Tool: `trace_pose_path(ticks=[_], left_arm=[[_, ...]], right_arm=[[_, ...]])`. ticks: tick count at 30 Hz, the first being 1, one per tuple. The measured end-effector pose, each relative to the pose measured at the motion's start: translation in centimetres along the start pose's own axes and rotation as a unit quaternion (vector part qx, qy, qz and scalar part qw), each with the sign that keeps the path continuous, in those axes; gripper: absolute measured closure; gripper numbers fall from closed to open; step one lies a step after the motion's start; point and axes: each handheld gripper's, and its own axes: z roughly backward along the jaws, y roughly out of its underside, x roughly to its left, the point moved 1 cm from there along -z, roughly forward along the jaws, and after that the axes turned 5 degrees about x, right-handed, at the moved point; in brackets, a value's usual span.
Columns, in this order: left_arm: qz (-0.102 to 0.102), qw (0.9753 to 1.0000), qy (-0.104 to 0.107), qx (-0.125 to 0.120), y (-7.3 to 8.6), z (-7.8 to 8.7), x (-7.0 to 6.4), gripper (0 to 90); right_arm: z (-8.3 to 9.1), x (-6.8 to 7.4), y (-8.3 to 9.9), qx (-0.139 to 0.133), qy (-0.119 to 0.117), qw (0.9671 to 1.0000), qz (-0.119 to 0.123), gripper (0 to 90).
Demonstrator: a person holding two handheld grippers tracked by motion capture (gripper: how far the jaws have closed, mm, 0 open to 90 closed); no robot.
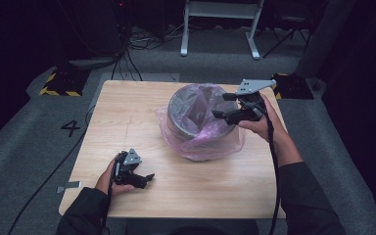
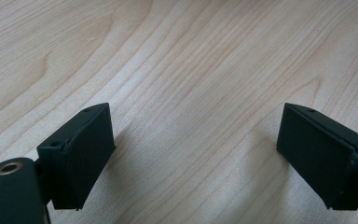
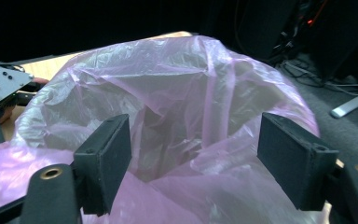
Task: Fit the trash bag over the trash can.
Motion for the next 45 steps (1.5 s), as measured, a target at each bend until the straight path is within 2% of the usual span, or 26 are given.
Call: trace_pose_path(ticks=[4, 8, 12, 18, 21, 25, 29, 31, 33, 40, 45], left_arm=[[0.000, 1.0000, 0.000, 0.000, 0.0, 0.0, 0.0, 11.0], [0.000, 1.0000, 0.000, 0.000, 0.0, 0.0, 0.0, 11.0], [0.000, 1.0000, 0.000, 0.000, 0.0, 0.0, 0.0, 10.9], [0.001, 1.0000, 0.001, 0.000, 0.0, 0.0, 0.0, 11.0], [0.001, 1.0000, 0.001, -0.001, 0.0, 0.0, 0.0, 10.9], [0.001, 1.0000, 0.001, -0.001, 0.0, 0.0, 0.0, 10.9], [0.001, 1.0000, 0.001, -0.001, 0.0, 0.0, 0.0, 10.9], [0.001, 1.0000, 0.001, -0.001, 0.0, 0.0, 0.0, 10.9], [0.001, 1.0000, 0.001, 0.000, 0.0, 0.0, 0.0, 11.0], [0.001, 1.0000, 0.001, 0.000, 0.0, 0.0, 0.0, 11.0], [0.001, 1.0000, 0.001, 0.000, 0.0, 0.0, 0.0, 11.0]], right_arm=[[-1.2, -0.4, -0.5, 0.021, 0.000, 0.9998, -0.004, 25.9], [-2.3, -0.9, -0.9, 0.056, 0.001, 0.9984, -0.006, 24.9], [-3.2, -0.8, -1.1, 0.081, 0.002, 0.9967, 0.005, 25.1], [-4.6, 0.0, -0.7, 0.127, -0.022, 0.9910, 0.037, 23.8], [-5.0, 0.1, -0.4, 0.147, -0.017, 0.9878, 0.048, 23.8], [-5.3, 0.0, -0.3, 0.152, -0.019, 0.9870, 0.047, 23.8], [-5.6, 0.0, -0.2, 0.168, -0.017, 0.9841, 0.054, 23.8], [-5.8, 0.0, -0.1, 0.176, -0.022, 0.9826, 0.056, 25.3], [-5.9, -0.1, 0.0, 0.177, -0.032, 0.9826, 0.048, 25.4], [-6.5, -0.2, 0.0, 0.209, -0.018, 0.9762, 0.055, 24.7], [-6.8, -0.1, -0.2, 0.235, -0.008, 0.9702, 0.059, 24.6]])
